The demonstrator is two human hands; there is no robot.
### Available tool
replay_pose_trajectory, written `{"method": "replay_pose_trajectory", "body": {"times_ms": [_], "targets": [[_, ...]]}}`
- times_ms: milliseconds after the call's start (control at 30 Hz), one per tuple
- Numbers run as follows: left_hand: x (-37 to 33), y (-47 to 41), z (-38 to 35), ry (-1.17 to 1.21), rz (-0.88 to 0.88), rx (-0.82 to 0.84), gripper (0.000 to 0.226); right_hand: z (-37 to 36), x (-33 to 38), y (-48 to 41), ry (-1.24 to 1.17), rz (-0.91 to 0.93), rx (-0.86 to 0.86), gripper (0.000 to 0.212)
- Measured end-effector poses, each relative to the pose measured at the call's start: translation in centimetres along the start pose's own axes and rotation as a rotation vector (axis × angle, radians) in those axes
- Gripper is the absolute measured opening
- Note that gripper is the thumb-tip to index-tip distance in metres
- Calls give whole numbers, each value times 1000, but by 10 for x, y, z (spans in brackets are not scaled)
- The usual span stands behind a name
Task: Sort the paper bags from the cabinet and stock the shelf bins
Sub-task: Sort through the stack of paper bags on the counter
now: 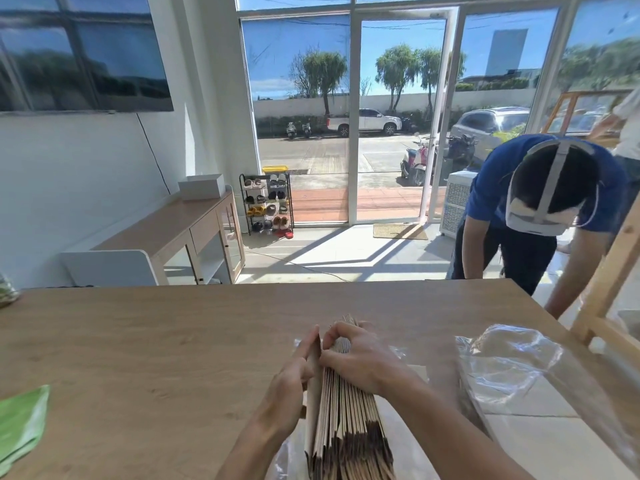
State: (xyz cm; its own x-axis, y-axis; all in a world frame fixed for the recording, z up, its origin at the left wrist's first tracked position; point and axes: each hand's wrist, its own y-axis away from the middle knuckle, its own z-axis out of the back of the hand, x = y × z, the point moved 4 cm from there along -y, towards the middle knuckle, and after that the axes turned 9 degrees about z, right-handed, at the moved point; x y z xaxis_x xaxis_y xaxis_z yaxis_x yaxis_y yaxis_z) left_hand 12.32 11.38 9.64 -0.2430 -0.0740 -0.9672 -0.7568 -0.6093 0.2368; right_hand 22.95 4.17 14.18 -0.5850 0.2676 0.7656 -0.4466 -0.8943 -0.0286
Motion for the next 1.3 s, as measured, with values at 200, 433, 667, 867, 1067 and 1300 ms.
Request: {"method": "replay_pose_trajectory", "body": {"times_ms": [200,433,667,867,1067,1300], "targets": [[-2,3,0,-26,43,-23,47,0,0,1,-23,6,-22,20],[-1,6,6,-55,69,20,56,-1,-6,3,-149,-9,-124,55],[-10,0,16,-310,-24,-14,58,-3,-18,9,-300,-161,-282,31],[-15,-20,23,-927,-248,-16,90,-5,-30,28,-434,-227,-285,34],[-46,-13,13,-1606,-483,131,128,-17,-49,52,-405,-269,-137,26],[-68,-11,-29,-1878,-792,427,111,-20,-73,64,-253,-258,-14,30]]}}
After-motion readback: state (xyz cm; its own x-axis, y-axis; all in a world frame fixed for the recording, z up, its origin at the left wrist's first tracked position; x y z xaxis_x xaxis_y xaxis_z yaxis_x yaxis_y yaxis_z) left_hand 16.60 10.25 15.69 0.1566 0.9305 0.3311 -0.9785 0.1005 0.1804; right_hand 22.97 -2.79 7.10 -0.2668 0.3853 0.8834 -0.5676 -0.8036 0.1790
